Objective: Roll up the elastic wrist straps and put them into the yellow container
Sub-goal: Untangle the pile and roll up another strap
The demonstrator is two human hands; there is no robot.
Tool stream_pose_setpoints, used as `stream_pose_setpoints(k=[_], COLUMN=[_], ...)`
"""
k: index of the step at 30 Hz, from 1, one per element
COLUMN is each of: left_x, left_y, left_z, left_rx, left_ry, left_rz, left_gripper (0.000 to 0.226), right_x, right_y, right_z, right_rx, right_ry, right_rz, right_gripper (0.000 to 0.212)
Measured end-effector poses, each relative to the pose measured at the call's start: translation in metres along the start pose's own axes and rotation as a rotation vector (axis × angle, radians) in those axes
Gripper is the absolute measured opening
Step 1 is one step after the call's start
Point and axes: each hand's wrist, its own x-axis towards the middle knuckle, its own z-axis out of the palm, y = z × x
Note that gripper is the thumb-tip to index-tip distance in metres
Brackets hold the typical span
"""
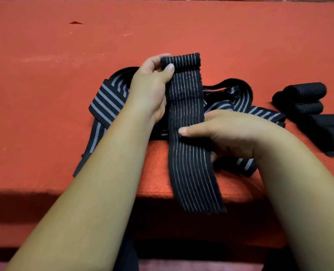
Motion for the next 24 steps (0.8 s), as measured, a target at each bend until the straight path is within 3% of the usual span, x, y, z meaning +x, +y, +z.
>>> stream_pose_setpoints(k=[5, 12, 15, 24], left_x=[-0.003, -0.017, -0.024, -0.029], left_y=[0.001, 0.007, 0.007, 0.003], left_z=[0.002, 0.017, 0.022, 0.021], left_rx=[-0.019, 0.008, 0.03, 0.1], left_ry=[0.0, -0.133, -0.16, -0.176], left_rz=[0.022, 0.008, 0.021, 0.032], left_gripper=[0.027, 0.029, 0.03, 0.036], right_x=[0.01, 0.02, 0.018, 0.011], right_y=[-0.005, -0.018, -0.024, -0.019], right_z=[-0.012, -0.028, -0.029, -0.023], right_rx=[0.033, 0.072, 0.1, 0.057], right_ry=[0.363, 0.731, 0.784, 0.775], right_rz=[-0.125, -0.398, -0.469, -0.456], right_gripper=[0.035, 0.048, 0.047, 0.042])
